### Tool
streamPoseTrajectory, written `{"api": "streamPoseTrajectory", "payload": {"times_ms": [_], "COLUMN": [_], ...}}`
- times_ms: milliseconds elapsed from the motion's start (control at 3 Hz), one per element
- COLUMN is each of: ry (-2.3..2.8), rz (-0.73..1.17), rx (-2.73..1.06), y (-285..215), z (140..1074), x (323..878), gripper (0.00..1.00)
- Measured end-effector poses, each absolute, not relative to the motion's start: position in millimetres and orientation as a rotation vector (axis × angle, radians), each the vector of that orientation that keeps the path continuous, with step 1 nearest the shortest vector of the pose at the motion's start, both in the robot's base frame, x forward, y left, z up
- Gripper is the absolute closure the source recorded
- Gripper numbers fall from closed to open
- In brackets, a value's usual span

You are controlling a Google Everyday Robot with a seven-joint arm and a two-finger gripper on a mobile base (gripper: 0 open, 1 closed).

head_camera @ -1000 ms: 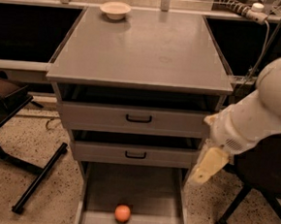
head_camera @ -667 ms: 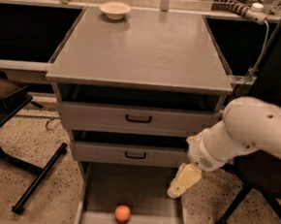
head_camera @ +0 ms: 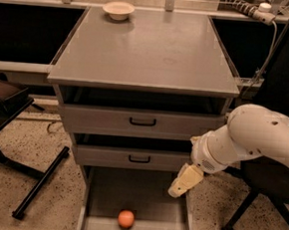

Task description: Pick orange from bottom drawer and place on counter

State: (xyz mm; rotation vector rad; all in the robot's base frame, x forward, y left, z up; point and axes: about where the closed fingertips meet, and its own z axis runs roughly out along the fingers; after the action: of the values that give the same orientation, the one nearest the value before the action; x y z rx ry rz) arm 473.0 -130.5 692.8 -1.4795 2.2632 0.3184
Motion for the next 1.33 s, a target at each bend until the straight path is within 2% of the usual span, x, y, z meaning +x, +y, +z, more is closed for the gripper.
{"api": "streamPoseTrajectory", "payload": {"times_ms": [333,667,1000,1333], "ry": [2.341,2.495,2.599,2.599], "rz": [0.422,0.515,0.530,0.539], "rx": [-1.412,-1.360,-1.342,-1.288], "y": [-108.2,-85.6,-60.3,-28.6], "z": [622.8,506.0,414.7,402.6], "x": [459.9,429.7,418.9,435.1], "gripper": [0.00,0.00,0.00,0.00]}}
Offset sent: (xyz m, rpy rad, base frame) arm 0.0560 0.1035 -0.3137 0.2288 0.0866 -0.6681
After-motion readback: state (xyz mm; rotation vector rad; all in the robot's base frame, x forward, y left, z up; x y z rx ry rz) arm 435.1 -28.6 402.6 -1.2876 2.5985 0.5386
